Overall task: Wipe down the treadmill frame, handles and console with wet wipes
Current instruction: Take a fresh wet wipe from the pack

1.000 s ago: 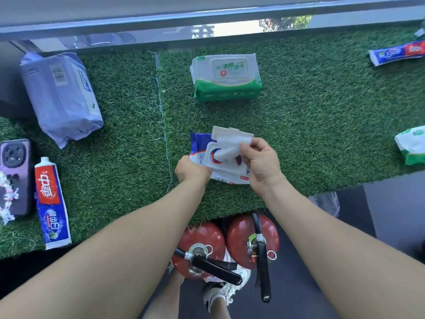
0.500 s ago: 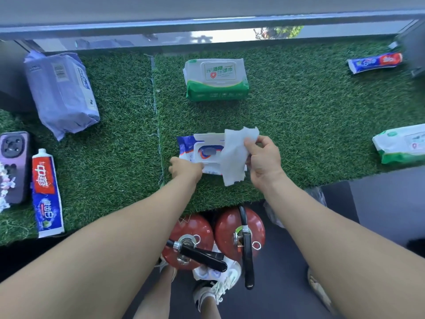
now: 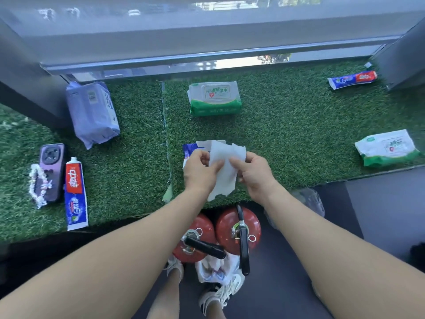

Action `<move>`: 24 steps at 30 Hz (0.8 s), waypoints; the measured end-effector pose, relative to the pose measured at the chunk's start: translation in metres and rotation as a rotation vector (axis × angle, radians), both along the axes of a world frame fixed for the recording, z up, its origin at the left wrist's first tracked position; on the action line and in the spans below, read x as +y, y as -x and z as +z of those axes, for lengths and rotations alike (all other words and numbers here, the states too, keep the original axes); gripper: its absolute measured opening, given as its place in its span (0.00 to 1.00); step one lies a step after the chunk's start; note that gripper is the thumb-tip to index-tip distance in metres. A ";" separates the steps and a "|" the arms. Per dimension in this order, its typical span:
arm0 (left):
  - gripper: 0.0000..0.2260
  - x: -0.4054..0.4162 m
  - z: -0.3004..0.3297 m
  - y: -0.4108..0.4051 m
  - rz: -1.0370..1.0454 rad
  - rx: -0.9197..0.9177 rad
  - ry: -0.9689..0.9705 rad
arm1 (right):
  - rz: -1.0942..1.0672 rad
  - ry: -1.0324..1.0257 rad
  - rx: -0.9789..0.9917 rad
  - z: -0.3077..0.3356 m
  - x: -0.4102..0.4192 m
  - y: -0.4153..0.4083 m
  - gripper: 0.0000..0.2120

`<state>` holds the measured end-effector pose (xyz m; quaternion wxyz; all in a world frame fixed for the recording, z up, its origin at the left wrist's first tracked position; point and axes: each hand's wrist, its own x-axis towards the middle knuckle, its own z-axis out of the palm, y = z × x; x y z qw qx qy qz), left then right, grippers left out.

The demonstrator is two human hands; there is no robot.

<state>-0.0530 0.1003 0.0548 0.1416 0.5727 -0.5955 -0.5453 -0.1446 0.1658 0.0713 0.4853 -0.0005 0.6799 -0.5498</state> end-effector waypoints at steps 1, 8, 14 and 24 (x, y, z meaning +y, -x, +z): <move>0.08 -0.001 0.003 -0.001 0.013 -0.004 0.006 | 0.045 -0.009 0.013 0.005 0.003 0.000 0.04; 0.11 0.002 0.017 -0.006 0.039 0.157 -0.278 | 0.205 -0.248 0.350 0.007 0.014 0.010 0.08; 0.11 0.009 0.021 -0.005 0.002 0.361 -0.563 | 0.326 -0.258 0.448 0.004 0.015 0.002 0.13; 0.10 0.012 0.012 -0.009 0.022 0.410 -0.602 | 0.630 -0.497 0.769 0.001 0.018 0.014 0.07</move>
